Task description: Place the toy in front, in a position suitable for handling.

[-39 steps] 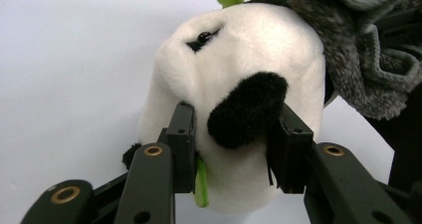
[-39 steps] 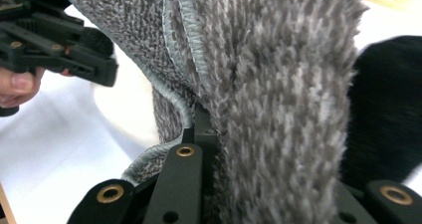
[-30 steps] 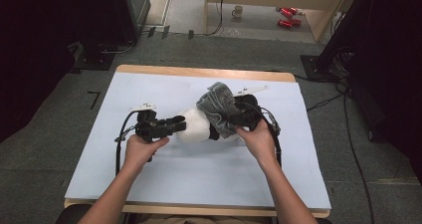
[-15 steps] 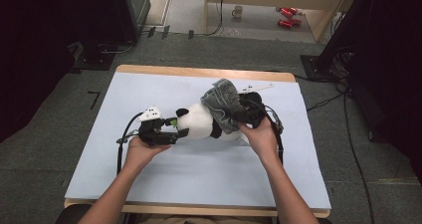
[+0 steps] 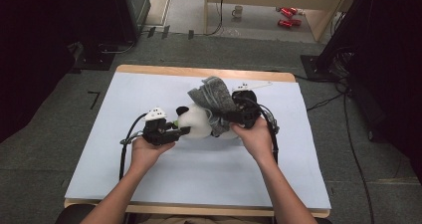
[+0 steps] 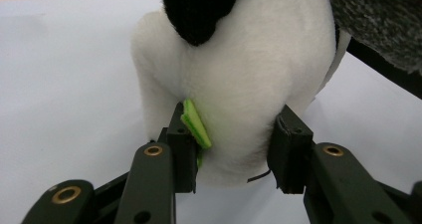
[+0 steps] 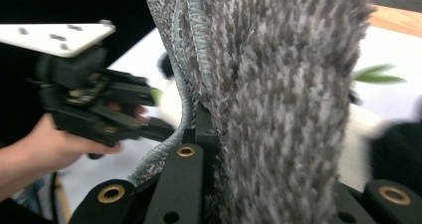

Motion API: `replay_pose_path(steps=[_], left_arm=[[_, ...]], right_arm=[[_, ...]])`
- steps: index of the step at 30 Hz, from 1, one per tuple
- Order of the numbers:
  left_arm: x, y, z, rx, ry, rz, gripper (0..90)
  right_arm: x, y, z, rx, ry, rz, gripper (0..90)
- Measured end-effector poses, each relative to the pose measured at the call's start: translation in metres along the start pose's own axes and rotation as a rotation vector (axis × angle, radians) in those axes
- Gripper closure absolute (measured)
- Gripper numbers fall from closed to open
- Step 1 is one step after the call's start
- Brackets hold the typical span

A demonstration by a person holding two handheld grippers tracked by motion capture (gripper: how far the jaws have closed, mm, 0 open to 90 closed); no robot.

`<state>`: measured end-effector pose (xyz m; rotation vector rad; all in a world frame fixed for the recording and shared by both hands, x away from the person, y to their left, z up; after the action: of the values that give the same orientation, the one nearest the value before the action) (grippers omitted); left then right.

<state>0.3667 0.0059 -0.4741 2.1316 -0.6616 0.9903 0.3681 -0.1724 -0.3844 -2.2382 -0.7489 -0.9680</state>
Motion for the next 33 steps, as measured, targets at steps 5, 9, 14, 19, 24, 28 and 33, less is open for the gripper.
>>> replay_pose_path(steps=[5, 9, 14, 19, 24, 28, 33], left_arm=[[0.001, 0.004, -0.001, 0.003, -0.002, -0.013, 61.4], [0.002, 0.010, -0.002, -0.001, -0.004, -0.014, 61.6], [0.000, 0.011, -0.001, 0.017, -0.027, -0.020, 63.0], [0.000, 0.005, -0.001, 0.021, -0.043, -0.053, 64.1], [-0.002, -0.002, -0.002, 0.031, -0.065, -0.076, 64.1], [-0.002, -0.005, -0.002, 0.017, -0.061, -0.086, 64.1], [-0.001, -0.006, -0.002, 0.007, -0.058, -0.096, 64.2]], right_arm=[[0.004, -0.031, 0.009, 0.097, 0.012, -0.023, 80.0], [0.000, -0.046, 0.025, 0.119, -0.007, -0.054, 80.0], [-0.016, -0.029, 0.046, 0.027, -0.058, -0.073, 79.9], [-0.019, -0.015, 0.044, -0.024, -0.066, -0.091, 79.8], [-0.023, 0.000, 0.041, -0.079, -0.094, -0.084, 79.3], [-0.027, 0.019, 0.034, -0.118, -0.105, -0.051, 79.5], [-0.026, 0.032, 0.025, -0.120, -0.088, -0.015, 79.7]])
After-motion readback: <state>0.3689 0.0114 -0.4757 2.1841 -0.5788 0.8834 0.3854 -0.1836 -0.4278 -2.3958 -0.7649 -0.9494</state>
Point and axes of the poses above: each handheld gripper's, and its own axes: z roughly forward along the jaws, x roughly out of its top, y roughly to its right, the point moved 7 cm from there along z, roughly forward along the jaws, and after that the axes turned 5 degrees about -z, right-handed, at the moved point
